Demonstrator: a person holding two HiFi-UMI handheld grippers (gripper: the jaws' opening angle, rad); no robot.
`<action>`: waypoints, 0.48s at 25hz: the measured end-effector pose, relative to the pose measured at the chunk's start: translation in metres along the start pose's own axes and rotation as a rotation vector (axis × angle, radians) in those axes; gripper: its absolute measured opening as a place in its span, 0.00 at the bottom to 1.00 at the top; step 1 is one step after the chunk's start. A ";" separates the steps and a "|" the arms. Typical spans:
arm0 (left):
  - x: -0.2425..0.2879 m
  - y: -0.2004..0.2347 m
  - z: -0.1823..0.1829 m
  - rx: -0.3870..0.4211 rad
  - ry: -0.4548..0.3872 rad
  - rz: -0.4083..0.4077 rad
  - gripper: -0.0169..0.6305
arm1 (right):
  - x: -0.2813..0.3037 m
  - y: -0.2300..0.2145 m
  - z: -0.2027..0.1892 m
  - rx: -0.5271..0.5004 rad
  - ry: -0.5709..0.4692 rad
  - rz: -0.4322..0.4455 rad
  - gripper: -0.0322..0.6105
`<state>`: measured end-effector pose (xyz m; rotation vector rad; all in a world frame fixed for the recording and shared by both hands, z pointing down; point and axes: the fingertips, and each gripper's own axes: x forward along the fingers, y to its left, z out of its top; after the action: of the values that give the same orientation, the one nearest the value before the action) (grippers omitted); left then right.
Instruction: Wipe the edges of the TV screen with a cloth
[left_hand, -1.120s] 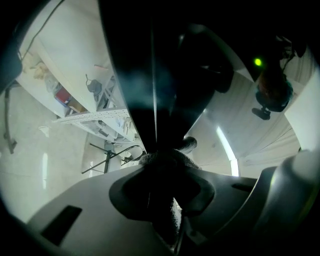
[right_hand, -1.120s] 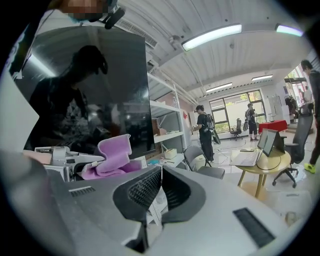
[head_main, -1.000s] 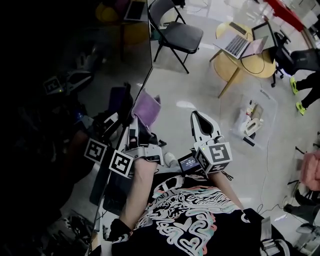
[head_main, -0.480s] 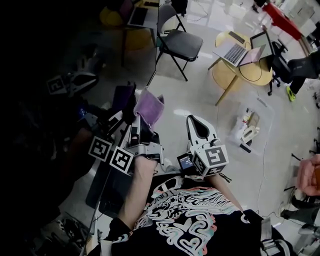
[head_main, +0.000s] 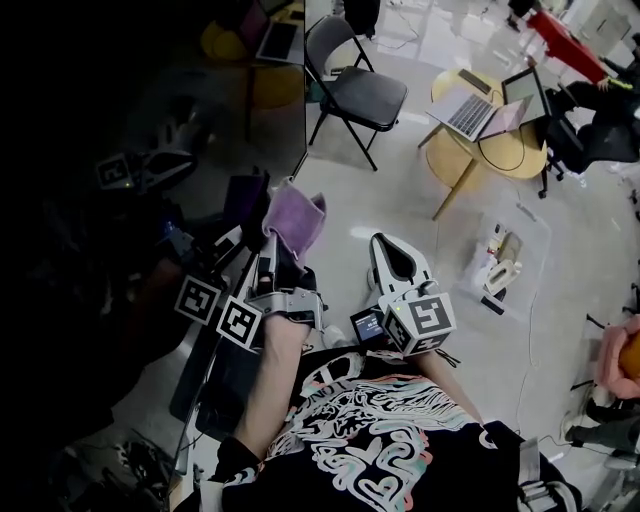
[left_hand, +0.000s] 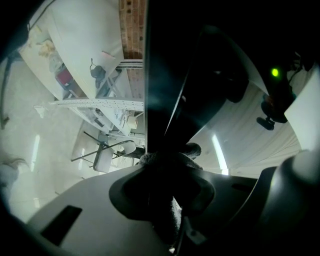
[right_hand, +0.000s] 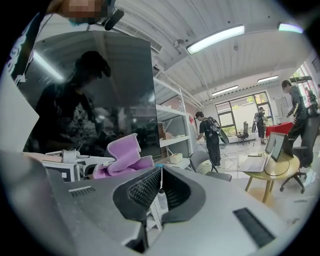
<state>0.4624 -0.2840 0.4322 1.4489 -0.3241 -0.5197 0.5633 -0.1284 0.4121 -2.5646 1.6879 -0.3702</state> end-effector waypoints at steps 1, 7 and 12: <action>0.002 -0.001 -0.001 -0.013 -0.003 -0.006 0.17 | 0.000 -0.002 0.001 0.001 -0.003 -0.003 0.10; 0.009 -0.009 -0.007 -0.014 0.001 -0.011 0.17 | -0.005 -0.028 0.012 0.030 -0.020 -0.049 0.10; 0.012 -0.010 -0.009 -0.013 0.003 -0.014 0.17 | -0.002 -0.026 0.009 0.030 -0.013 -0.040 0.10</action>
<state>0.4755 -0.2830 0.4203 1.4404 -0.3075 -0.5298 0.5882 -0.1173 0.4071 -2.5772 1.6160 -0.3767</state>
